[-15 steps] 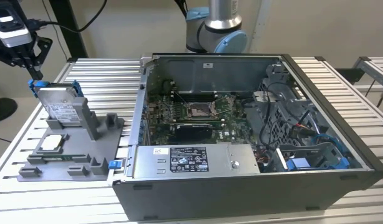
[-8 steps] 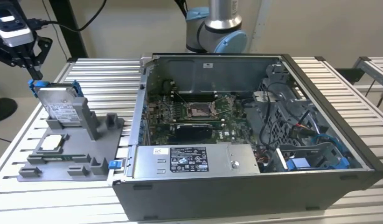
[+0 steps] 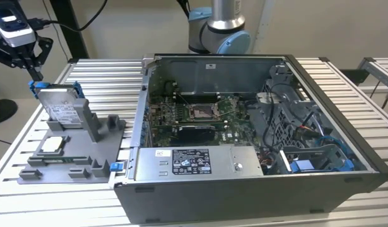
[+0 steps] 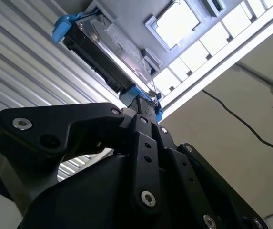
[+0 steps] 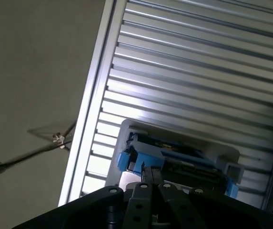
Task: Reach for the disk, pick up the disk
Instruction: 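Pick up the disk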
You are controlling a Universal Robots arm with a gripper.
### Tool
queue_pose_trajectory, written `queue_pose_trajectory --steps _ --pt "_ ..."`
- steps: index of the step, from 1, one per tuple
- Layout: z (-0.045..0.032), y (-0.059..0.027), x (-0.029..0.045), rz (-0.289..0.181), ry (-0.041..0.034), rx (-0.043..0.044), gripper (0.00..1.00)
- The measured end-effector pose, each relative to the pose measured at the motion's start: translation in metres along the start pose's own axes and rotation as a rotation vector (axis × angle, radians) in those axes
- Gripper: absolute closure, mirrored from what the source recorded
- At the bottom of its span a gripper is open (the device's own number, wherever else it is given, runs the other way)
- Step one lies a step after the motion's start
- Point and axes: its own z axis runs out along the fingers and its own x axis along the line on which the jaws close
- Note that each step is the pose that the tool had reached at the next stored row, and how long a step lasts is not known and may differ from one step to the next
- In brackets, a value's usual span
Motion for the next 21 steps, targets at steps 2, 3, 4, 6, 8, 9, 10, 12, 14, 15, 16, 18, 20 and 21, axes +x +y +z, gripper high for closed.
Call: queue_pose_trajectory --steps 2,3,4,6,8,9,10,12,14,15,16,18,20,21 --pt "0.0 0.0 0.0 -0.009 0.0004 0.0 1.0" --pt "0.0 0.0 0.0 -0.014 0.0006 0.0 1.0" --pt "0.0 0.0 0.0 -0.019 0.0007 0.0 1.0" --pt "-0.0001 0.0 0.0 -0.028 0.0012 0.0 1.0" --pt "0.0 0.0 0.0 -0.037 0.0015 0.0 1.0" --pt "0.0 0.0 0.0 -0.042 0.0017 0.0 1.0" --pt "0.0 0.0 0.0 -0.047 0.0018 0.0 1.0" --pt "0.0 0.0 0.0 -0.057 0.0022 0.0 1.0" --pt "0.0 0.0 0.0 -0.067 0.0026 0.0 1.0" --pt "0.0 0.0 0.0 -0.073 0.0029 0.0 1.0" --pt "0.0 0.0 0.0 -0.078 0.0031 0.0001 1.0" --pt "0.0 0.0 0.0 -0.091 0.0035 0.0 1.0" --pt "0.0 0.0 0.0 -0.105 0.0041 0.0001 1.0" --pt "-0.0001 0.0 0.0 -0.112 0.0044 0.0001 1.0"
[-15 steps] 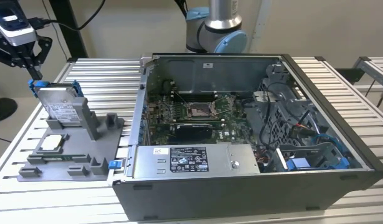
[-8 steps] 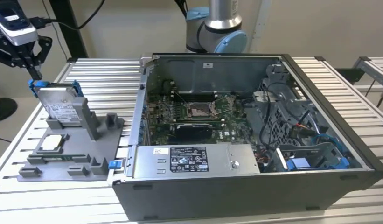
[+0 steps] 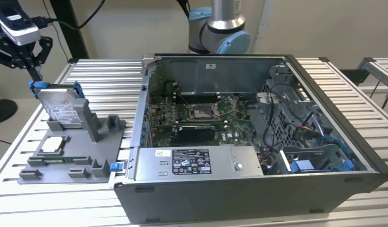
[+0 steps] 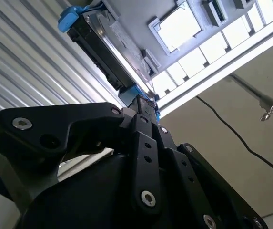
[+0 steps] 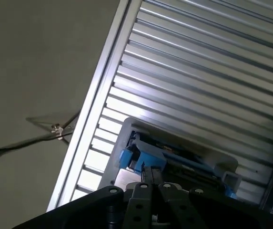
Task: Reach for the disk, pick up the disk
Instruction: 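Pick up the disk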
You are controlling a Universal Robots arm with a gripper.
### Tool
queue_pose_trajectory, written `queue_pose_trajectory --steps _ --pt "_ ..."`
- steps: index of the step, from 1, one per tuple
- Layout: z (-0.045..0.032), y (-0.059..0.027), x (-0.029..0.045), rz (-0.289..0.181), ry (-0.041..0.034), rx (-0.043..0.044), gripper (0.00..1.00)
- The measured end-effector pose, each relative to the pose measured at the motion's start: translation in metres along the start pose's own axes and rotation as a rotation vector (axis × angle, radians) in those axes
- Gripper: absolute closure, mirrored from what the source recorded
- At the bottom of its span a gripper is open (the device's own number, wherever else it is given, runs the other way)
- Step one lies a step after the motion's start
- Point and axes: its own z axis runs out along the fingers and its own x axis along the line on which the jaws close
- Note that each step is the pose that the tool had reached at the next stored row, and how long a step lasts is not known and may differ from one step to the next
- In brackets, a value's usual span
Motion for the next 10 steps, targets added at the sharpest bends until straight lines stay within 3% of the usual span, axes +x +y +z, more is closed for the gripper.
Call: queue_pose_trajectory --steps 10 --pt "0.0 0.0 0.0 -0.08 0.003 0.0 1.0"
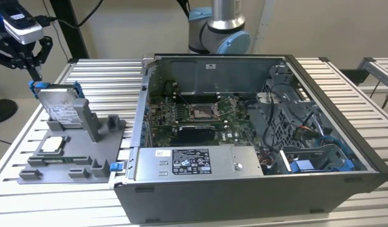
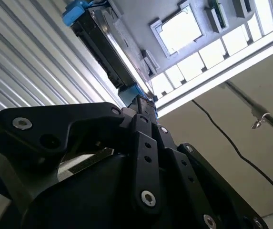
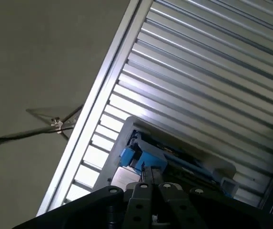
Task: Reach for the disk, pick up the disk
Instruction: 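Pick up the disk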
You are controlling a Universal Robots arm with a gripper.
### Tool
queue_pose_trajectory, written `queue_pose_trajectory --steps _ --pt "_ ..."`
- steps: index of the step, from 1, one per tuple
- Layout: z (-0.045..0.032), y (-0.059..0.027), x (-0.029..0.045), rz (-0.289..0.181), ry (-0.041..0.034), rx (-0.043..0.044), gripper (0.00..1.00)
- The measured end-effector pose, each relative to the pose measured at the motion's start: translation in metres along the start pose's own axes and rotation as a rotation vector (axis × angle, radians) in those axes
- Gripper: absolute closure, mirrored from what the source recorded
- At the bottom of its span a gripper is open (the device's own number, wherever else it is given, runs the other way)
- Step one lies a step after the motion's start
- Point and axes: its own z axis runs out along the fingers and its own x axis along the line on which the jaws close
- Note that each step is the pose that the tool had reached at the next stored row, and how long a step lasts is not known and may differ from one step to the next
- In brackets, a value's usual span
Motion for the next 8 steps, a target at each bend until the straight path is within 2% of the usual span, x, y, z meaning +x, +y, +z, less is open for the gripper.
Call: queue_pose_trajectory --steps 8 --pt "0.0 0.0 0.0 -0.096 0.0038 0.0004 1.0"
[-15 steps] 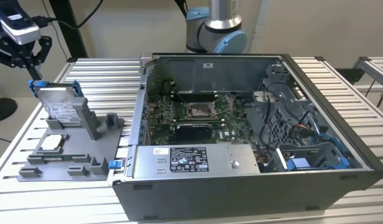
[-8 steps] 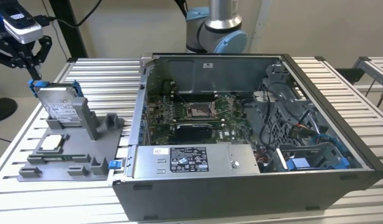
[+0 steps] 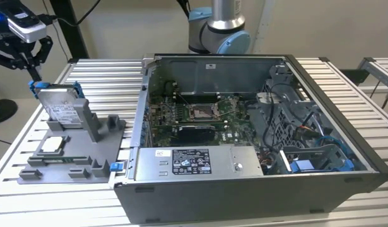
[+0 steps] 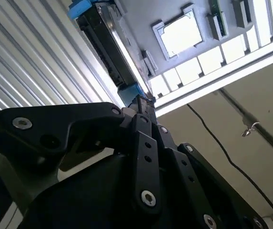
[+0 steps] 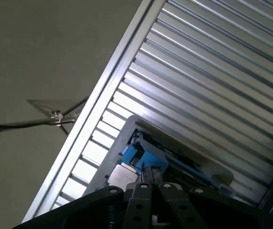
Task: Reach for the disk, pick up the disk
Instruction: 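Pick up the disk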
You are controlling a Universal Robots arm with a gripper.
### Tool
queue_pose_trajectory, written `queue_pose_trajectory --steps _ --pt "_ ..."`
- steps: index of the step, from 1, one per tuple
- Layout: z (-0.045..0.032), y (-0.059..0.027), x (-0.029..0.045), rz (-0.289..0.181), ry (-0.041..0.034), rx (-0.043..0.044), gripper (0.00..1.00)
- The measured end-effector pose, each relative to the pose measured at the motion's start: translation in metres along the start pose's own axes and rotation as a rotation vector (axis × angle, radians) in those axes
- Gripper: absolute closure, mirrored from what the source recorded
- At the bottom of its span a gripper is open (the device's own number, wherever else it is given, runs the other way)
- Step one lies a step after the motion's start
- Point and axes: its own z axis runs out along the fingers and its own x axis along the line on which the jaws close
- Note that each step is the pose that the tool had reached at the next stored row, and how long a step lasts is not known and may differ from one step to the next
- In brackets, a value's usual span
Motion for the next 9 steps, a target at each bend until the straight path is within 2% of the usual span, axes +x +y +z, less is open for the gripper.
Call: queue_pose_trajectory --steps 9 --pt "0.0 0.0 0.0 -0.149 0.0057 0.0002 1.0"
